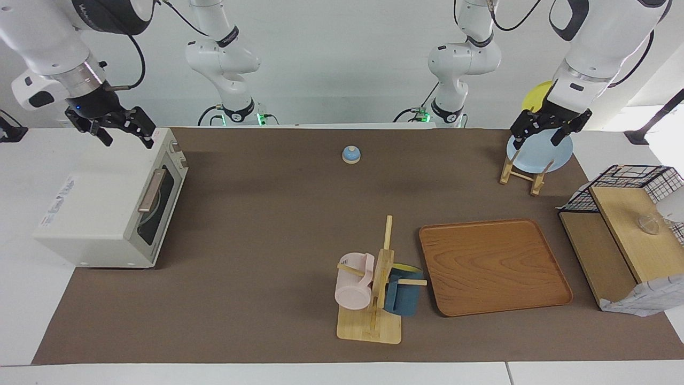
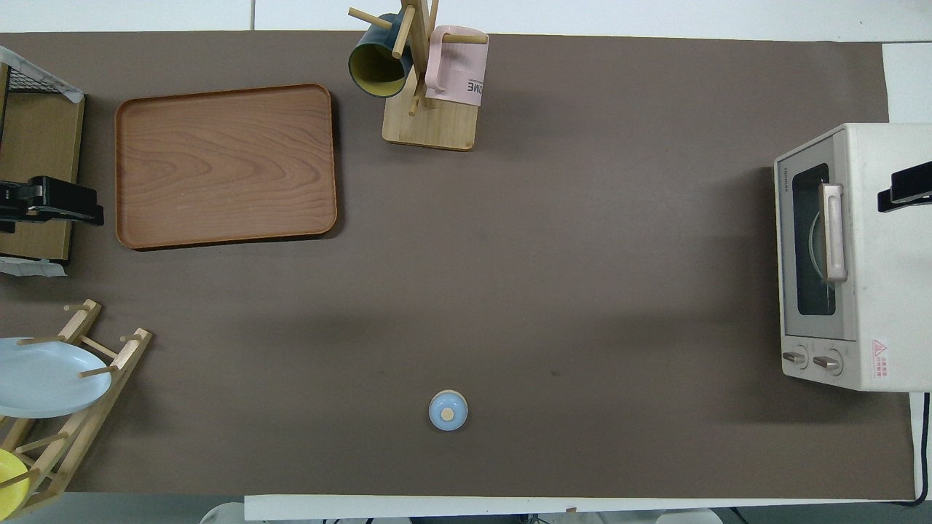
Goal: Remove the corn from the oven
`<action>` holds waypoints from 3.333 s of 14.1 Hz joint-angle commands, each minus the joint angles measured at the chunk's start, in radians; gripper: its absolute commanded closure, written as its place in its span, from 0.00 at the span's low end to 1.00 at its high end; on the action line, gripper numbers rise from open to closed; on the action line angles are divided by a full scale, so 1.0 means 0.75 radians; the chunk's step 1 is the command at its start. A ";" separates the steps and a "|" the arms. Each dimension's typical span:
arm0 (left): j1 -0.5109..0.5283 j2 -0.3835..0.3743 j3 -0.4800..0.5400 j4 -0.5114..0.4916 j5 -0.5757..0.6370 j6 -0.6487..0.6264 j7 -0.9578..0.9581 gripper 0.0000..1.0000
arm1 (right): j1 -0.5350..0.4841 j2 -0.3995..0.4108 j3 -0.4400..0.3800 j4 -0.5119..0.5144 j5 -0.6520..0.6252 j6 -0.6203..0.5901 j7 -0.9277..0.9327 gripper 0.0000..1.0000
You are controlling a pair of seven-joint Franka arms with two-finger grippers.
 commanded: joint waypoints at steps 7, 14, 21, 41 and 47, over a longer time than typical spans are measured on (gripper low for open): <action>0.008 -0.009 0.008 0.006 -0.012 -0.027 0.009 0.00 | -0.002 -0.027 0.008 -0.024 0.019 0.003 -0.059 0.03; 0.008 -0.009 0.008 0.002 -0.012 -0.027 0.009 0.00 | 0.075 -0.017 0.010 -0.263 -0.198 0.193 -0.067 1.00; 0.008 -0.009 0.008 0.006 -0.012 -0.027 0.009 0.00 | 0.073 0.075 0.008 -0.337 -0.310 0.310 -0.061 1.00; 0.008 -0.009 0.008 0.006 -0.012 -0.027 0.009 0.00 | 0.245 0.390 0.014 -0.400 -0.164 0.763 0.268 1.00; 0.008 -0.009 0.008 0.006 -0.012 -0.027 0.009 0.00 | 0.294 0.482 0.020 -0.445 -0.080 0.952 0.330 1.00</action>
